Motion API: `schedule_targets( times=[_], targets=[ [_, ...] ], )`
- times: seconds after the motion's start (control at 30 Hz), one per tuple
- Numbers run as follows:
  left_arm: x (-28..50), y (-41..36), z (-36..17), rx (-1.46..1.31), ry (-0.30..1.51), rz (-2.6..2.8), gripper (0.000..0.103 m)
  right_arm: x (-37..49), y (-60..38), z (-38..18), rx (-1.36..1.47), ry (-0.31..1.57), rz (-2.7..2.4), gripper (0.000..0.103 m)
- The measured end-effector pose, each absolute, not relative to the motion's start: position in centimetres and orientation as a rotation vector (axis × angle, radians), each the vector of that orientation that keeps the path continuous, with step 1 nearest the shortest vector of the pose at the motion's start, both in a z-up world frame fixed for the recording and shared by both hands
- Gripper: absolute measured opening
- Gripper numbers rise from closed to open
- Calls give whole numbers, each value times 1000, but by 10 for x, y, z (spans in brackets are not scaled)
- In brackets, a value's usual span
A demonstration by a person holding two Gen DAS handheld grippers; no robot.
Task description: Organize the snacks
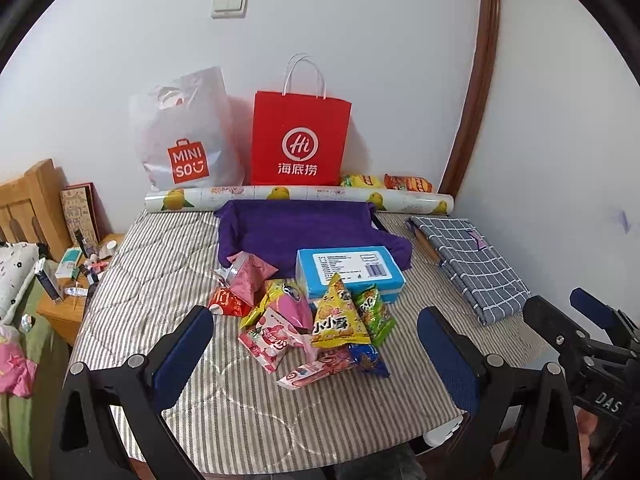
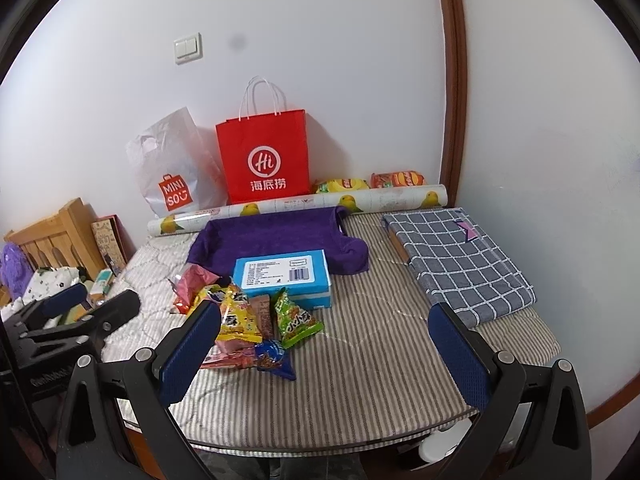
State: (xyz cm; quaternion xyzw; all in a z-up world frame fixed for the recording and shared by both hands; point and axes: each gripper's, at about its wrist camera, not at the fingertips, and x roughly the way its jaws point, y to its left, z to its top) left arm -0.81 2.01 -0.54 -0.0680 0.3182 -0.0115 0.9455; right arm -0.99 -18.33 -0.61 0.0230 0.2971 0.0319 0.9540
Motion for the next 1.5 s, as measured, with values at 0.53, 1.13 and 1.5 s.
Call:
schedule_targets(
  times=[0.53,1.13,1.5],
  targets=[
    [48,70,-65,-174,745,65,102,62,-164,-86,13,732,130,96],
    [87,123,-117,-237,842,141,101,141,-150,-167,43,885,233,80],
    [104,132,-127,-255,872,125,101,171,-141,-191,49,945,276,76]
  ],
)
